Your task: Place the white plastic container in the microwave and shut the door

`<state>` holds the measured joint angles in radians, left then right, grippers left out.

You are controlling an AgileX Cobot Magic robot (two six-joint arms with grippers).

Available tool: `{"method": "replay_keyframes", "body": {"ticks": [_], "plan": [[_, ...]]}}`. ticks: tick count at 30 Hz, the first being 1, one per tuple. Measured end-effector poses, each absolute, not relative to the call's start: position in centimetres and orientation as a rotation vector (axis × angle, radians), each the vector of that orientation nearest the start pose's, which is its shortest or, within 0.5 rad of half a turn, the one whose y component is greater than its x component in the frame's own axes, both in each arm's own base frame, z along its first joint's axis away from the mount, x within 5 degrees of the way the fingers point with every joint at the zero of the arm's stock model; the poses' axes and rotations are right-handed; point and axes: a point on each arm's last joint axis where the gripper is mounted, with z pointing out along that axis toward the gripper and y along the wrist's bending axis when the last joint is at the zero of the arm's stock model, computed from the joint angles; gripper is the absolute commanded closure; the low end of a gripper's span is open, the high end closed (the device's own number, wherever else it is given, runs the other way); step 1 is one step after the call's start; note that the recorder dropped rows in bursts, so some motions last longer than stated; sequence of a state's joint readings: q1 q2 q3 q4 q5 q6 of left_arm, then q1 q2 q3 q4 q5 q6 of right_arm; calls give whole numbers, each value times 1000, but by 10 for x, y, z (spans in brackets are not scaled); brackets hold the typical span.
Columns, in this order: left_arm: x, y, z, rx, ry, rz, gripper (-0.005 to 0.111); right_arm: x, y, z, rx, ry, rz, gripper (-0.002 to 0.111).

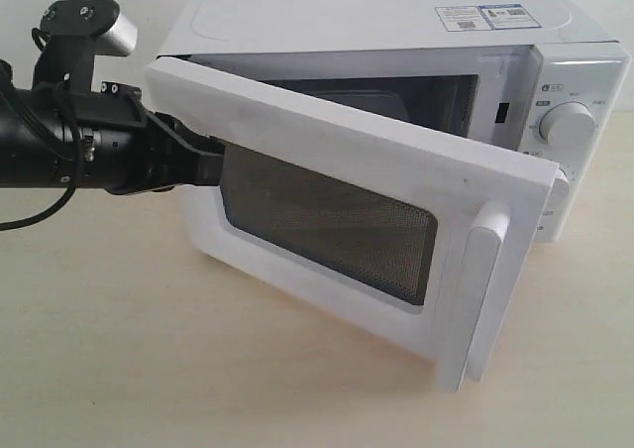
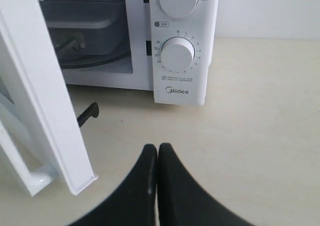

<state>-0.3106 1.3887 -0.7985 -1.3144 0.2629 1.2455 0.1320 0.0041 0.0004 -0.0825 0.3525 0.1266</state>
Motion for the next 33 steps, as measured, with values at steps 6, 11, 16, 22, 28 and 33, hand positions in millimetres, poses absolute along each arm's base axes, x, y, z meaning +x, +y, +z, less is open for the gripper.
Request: {"method": "replay_keyframes", "body": {"ticks": [6, 11, 16, 22, 28, 33], "plan": [[264, -114, 265, 462, 2101, -544, 103, 53, 4, 181, -56, 1840, 101, 108], [259, -114, 273, 468, 2073, -554, 103, 54, 5, 182, -56, 1833, 102, 108], [252, -119, 275, 549, 2071, -624, 103, 54, 5, 183, -57, 1820, 103, 108], [223, -115, 298, 604, 2034, -685, 103, 54, 5, 183, -57, 1820, 103, 108], [150, -90, 338, 585, 1951, -661, 103, 54, 5, 183, -57, 1818, 104, 108], [93, -73, 356, 595, 1799, -656, 103, 54, 5, 183, -57, 1818, 104, 108]]}}
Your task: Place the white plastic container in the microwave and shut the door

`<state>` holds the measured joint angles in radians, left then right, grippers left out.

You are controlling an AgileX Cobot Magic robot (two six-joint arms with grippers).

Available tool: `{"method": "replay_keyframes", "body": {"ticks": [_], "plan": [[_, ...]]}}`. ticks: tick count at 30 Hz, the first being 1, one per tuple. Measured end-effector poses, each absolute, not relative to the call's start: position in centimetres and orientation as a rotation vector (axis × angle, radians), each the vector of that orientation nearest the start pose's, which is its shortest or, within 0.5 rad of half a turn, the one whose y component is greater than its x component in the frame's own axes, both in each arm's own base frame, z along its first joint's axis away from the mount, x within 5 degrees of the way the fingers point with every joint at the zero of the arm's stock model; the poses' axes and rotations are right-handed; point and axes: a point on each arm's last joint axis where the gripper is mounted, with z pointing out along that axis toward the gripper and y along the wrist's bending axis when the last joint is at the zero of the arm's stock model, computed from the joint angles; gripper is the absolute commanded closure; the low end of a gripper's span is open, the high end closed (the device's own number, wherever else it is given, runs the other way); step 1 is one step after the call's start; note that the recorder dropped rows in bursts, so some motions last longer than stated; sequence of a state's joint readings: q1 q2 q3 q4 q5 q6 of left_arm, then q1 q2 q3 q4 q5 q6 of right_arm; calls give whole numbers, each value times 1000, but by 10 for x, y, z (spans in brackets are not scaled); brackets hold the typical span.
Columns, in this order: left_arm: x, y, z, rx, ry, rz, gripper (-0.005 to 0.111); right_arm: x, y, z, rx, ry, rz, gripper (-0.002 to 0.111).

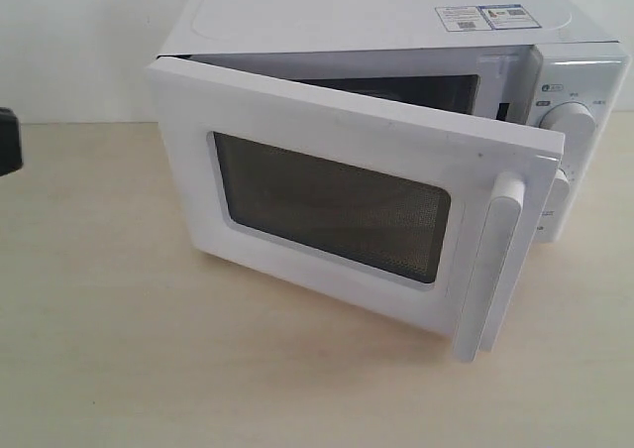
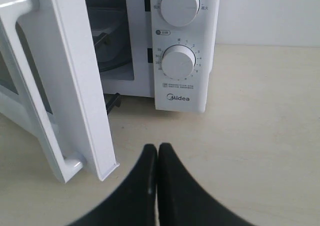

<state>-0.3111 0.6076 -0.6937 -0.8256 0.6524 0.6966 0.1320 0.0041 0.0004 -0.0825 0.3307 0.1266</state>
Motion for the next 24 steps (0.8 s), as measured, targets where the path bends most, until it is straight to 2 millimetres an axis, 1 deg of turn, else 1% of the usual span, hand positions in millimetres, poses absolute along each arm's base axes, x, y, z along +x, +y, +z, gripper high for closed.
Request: {"method": "replay_keyframes", "body": {"ticks": [1, 4, 6, 10, 12, 18, 24], "plan": [[86, -70, 356, 590, 1776, -656, 103, 54, 5, 183, -57, 1818, 104, 108], [73, -66, 356, 589, 1738, -647, 103, 54, 5, 183, -57, 1818, 104, 108], [61, -62, 358, 587, 1690, -639, 103, 54, 5, 183, -57, 1818, 104, 108], [43, -57, 364, 555, 1618, -678, 103, 54, 5, 183, -57, 1818, 104, 108], [34, -55, 361, 547, 1593, -690, 103, 54, 5, 183, -57, 1818, 104, 108], [25, -52, 340, 540, 1595, -696, 103, 54, 5, 183, -57, 1818, 104, 108], [26, -52, 321, 538, 1631, -701, 103, 54, 5, 183, -57, 1818, 104, 108]]}}
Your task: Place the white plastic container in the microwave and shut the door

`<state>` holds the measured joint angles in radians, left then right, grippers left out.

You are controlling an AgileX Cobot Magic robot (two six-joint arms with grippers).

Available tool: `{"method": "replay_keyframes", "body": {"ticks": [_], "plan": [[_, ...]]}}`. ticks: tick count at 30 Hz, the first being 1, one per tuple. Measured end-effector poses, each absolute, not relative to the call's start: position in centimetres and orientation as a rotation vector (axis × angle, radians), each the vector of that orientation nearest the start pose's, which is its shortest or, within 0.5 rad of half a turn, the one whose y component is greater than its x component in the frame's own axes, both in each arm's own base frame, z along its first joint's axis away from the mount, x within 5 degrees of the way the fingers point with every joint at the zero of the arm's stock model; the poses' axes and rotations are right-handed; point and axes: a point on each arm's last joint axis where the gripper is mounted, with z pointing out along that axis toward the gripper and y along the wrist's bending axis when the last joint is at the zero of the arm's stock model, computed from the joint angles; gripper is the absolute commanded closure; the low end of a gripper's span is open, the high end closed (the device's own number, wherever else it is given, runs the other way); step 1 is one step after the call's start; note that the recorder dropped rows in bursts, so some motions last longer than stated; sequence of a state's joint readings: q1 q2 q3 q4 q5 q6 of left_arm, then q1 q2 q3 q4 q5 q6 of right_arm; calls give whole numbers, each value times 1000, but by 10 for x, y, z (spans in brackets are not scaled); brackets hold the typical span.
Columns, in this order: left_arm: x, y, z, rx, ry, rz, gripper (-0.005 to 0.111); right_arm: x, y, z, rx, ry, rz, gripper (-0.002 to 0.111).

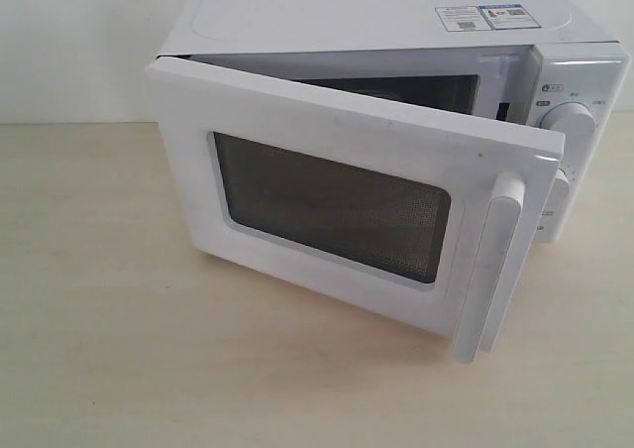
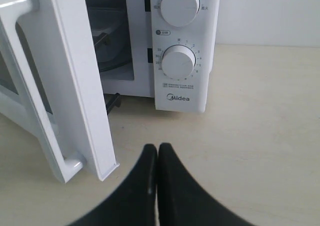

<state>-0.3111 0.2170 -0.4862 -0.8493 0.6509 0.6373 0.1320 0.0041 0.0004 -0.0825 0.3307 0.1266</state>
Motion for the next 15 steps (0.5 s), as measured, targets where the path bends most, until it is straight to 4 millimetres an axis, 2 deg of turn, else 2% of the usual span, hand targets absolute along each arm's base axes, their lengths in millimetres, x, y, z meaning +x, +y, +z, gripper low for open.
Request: {"method": "replay_keyframes", "body": {"ticks": [5, 10, 14, 15], "plan": [[26, -52, 318, 537, 1638, -703, 103, 54, 5, 183, -57, 1818, 104, 108], [26, -52, 318, 537, 1638, -703, 103, 55, 4, 189, -181, 1747, -16, 108], [26, -52, 318, 537, 1638, -703, 103, 56, 7, 211, -265, 1484, -80, 108], [26, -52, 318, 537, 1638, -703, 103, 54, 9, 223, -267, 1352, -67, 108]]}}
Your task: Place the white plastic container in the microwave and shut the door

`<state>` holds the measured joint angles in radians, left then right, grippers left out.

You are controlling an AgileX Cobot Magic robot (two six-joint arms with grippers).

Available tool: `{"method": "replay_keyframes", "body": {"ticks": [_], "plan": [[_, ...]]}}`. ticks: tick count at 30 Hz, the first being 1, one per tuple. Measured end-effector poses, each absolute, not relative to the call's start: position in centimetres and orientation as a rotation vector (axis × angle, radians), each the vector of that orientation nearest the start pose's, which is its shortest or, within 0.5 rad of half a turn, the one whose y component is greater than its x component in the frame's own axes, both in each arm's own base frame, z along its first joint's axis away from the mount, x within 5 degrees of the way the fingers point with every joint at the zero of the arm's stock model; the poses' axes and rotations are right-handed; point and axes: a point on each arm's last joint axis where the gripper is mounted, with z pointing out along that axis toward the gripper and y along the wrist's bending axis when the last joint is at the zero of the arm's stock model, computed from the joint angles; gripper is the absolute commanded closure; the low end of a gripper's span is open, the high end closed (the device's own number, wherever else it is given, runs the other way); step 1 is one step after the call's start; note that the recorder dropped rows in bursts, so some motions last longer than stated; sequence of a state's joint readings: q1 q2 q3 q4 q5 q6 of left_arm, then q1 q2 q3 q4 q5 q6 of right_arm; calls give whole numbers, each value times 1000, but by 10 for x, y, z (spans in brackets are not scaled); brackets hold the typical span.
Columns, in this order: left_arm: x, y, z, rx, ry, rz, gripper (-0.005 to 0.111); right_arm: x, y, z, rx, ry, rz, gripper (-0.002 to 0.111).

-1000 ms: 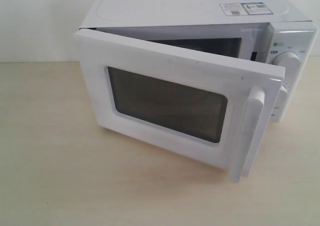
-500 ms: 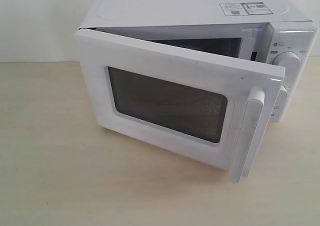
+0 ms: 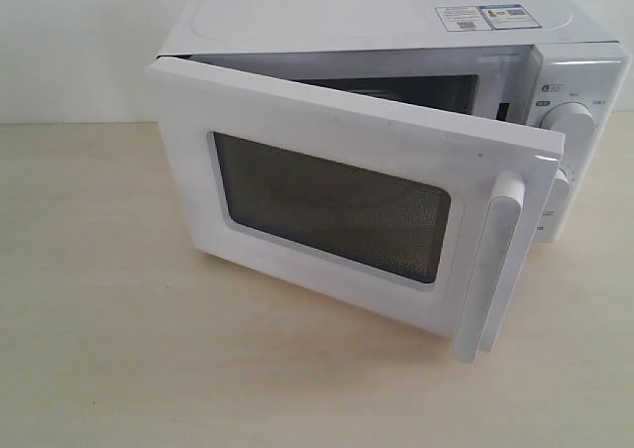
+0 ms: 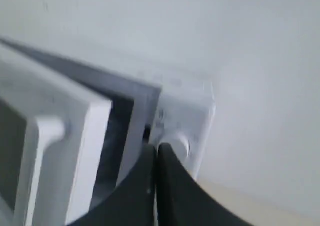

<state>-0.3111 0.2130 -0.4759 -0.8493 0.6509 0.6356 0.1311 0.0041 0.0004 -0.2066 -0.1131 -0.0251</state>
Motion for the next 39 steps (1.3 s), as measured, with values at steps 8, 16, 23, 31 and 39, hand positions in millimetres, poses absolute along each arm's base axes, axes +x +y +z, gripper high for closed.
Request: {"method": "replay_keyframes", "body": {"ticks": [8, 16, 23, 31, 39], "plan": [[26, -52, 318, 534, 1635, -701, 103, 26, 17, 280, -127, 800, 348, 108], [26, -52, 318, 534, 1635, -701, 103, 67, 15, 309, 105, 1343, 484, 108], [26, -52, 318, 534, 1635, -701, 103, 97, 29, 288, 90, 1599, 545, 108], [26, -52, 318, 534, 1635, -701, 103, 98, 37, 295, 23, 1527, 625, 108], [26, -52, 318, 534, 1635, -701, 103, 96, 41, 301, -44, 1463, 640, 108]]}}
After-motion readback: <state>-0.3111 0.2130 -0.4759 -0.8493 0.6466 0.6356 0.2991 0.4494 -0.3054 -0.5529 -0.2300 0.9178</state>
